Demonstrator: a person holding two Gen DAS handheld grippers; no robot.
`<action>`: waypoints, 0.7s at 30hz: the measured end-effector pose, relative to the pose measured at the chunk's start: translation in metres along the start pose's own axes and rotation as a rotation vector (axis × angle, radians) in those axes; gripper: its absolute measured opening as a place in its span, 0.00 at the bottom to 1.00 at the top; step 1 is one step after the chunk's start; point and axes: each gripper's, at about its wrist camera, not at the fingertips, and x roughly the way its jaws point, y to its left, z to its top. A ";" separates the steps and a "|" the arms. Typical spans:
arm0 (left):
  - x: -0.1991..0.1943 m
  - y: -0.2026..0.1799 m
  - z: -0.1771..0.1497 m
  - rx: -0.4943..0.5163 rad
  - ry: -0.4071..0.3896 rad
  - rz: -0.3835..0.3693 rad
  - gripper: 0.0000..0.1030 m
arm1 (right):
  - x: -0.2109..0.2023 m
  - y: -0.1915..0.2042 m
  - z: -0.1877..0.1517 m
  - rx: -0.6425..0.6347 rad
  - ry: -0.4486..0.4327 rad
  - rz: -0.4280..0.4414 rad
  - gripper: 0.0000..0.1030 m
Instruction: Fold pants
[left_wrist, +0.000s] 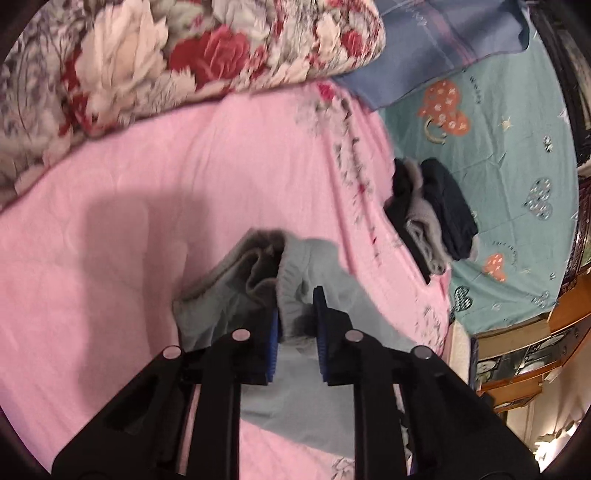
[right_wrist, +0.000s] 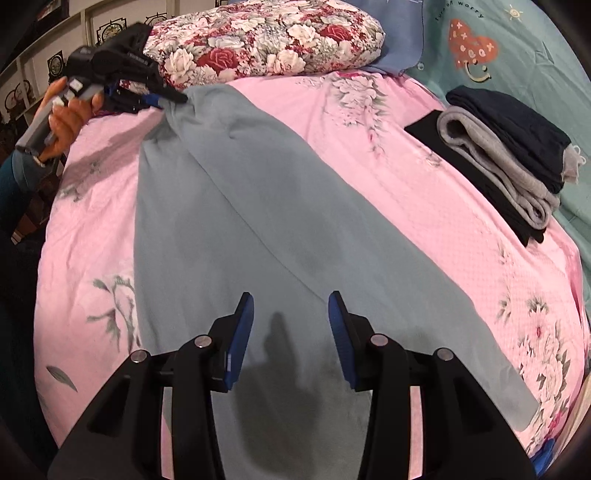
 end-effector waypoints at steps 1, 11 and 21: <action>-0.003 0.000 0.003 -0.003 -0.005 -0.009 0.16 | 0.000 -0.001 -0.002 -0.001 -0.002 -0.009 0.41; -0.012 -0.012 0.008 0.022 -0.009 -0.057 0.16 | 0.020 -0.019 -0.004 -0.022 -0.002 -0.101 0.40; -0.007 -0.012 0.010 0.030 -0.009 -0.058 0.16 | 0.046 -0.010 0.010 -0.074 0.004 -0.173 0.11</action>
